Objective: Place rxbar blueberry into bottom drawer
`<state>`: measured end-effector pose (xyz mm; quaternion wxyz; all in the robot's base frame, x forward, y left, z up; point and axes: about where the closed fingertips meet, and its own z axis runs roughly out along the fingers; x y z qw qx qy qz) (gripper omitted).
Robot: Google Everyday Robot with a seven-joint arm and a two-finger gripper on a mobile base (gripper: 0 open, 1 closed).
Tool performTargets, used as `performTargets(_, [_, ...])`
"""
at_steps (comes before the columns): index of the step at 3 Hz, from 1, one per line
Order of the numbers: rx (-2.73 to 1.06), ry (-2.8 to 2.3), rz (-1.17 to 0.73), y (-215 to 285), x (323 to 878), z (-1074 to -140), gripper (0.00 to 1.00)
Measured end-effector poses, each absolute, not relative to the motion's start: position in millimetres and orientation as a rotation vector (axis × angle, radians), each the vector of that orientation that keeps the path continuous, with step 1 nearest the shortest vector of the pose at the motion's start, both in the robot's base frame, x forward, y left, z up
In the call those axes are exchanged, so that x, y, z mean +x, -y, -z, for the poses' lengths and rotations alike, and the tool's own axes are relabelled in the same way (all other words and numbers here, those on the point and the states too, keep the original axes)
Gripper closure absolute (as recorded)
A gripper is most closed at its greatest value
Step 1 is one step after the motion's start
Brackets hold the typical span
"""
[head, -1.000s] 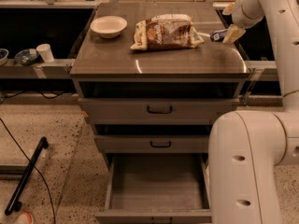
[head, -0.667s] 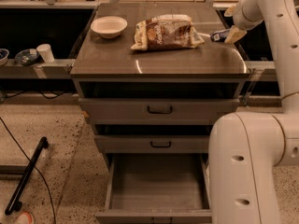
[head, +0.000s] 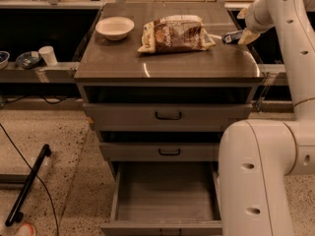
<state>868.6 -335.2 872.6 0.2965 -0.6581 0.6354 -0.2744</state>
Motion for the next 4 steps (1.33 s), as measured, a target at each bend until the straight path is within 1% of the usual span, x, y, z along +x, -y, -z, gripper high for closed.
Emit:
performTargets(2, [-1.737, -1.670, 0.785, 338.2, 881.9, -868.5, 0.45])
performTargets(4, [-1.722, -1.669, 0.797, 340.4, 888.9, -860.1, 0.45])
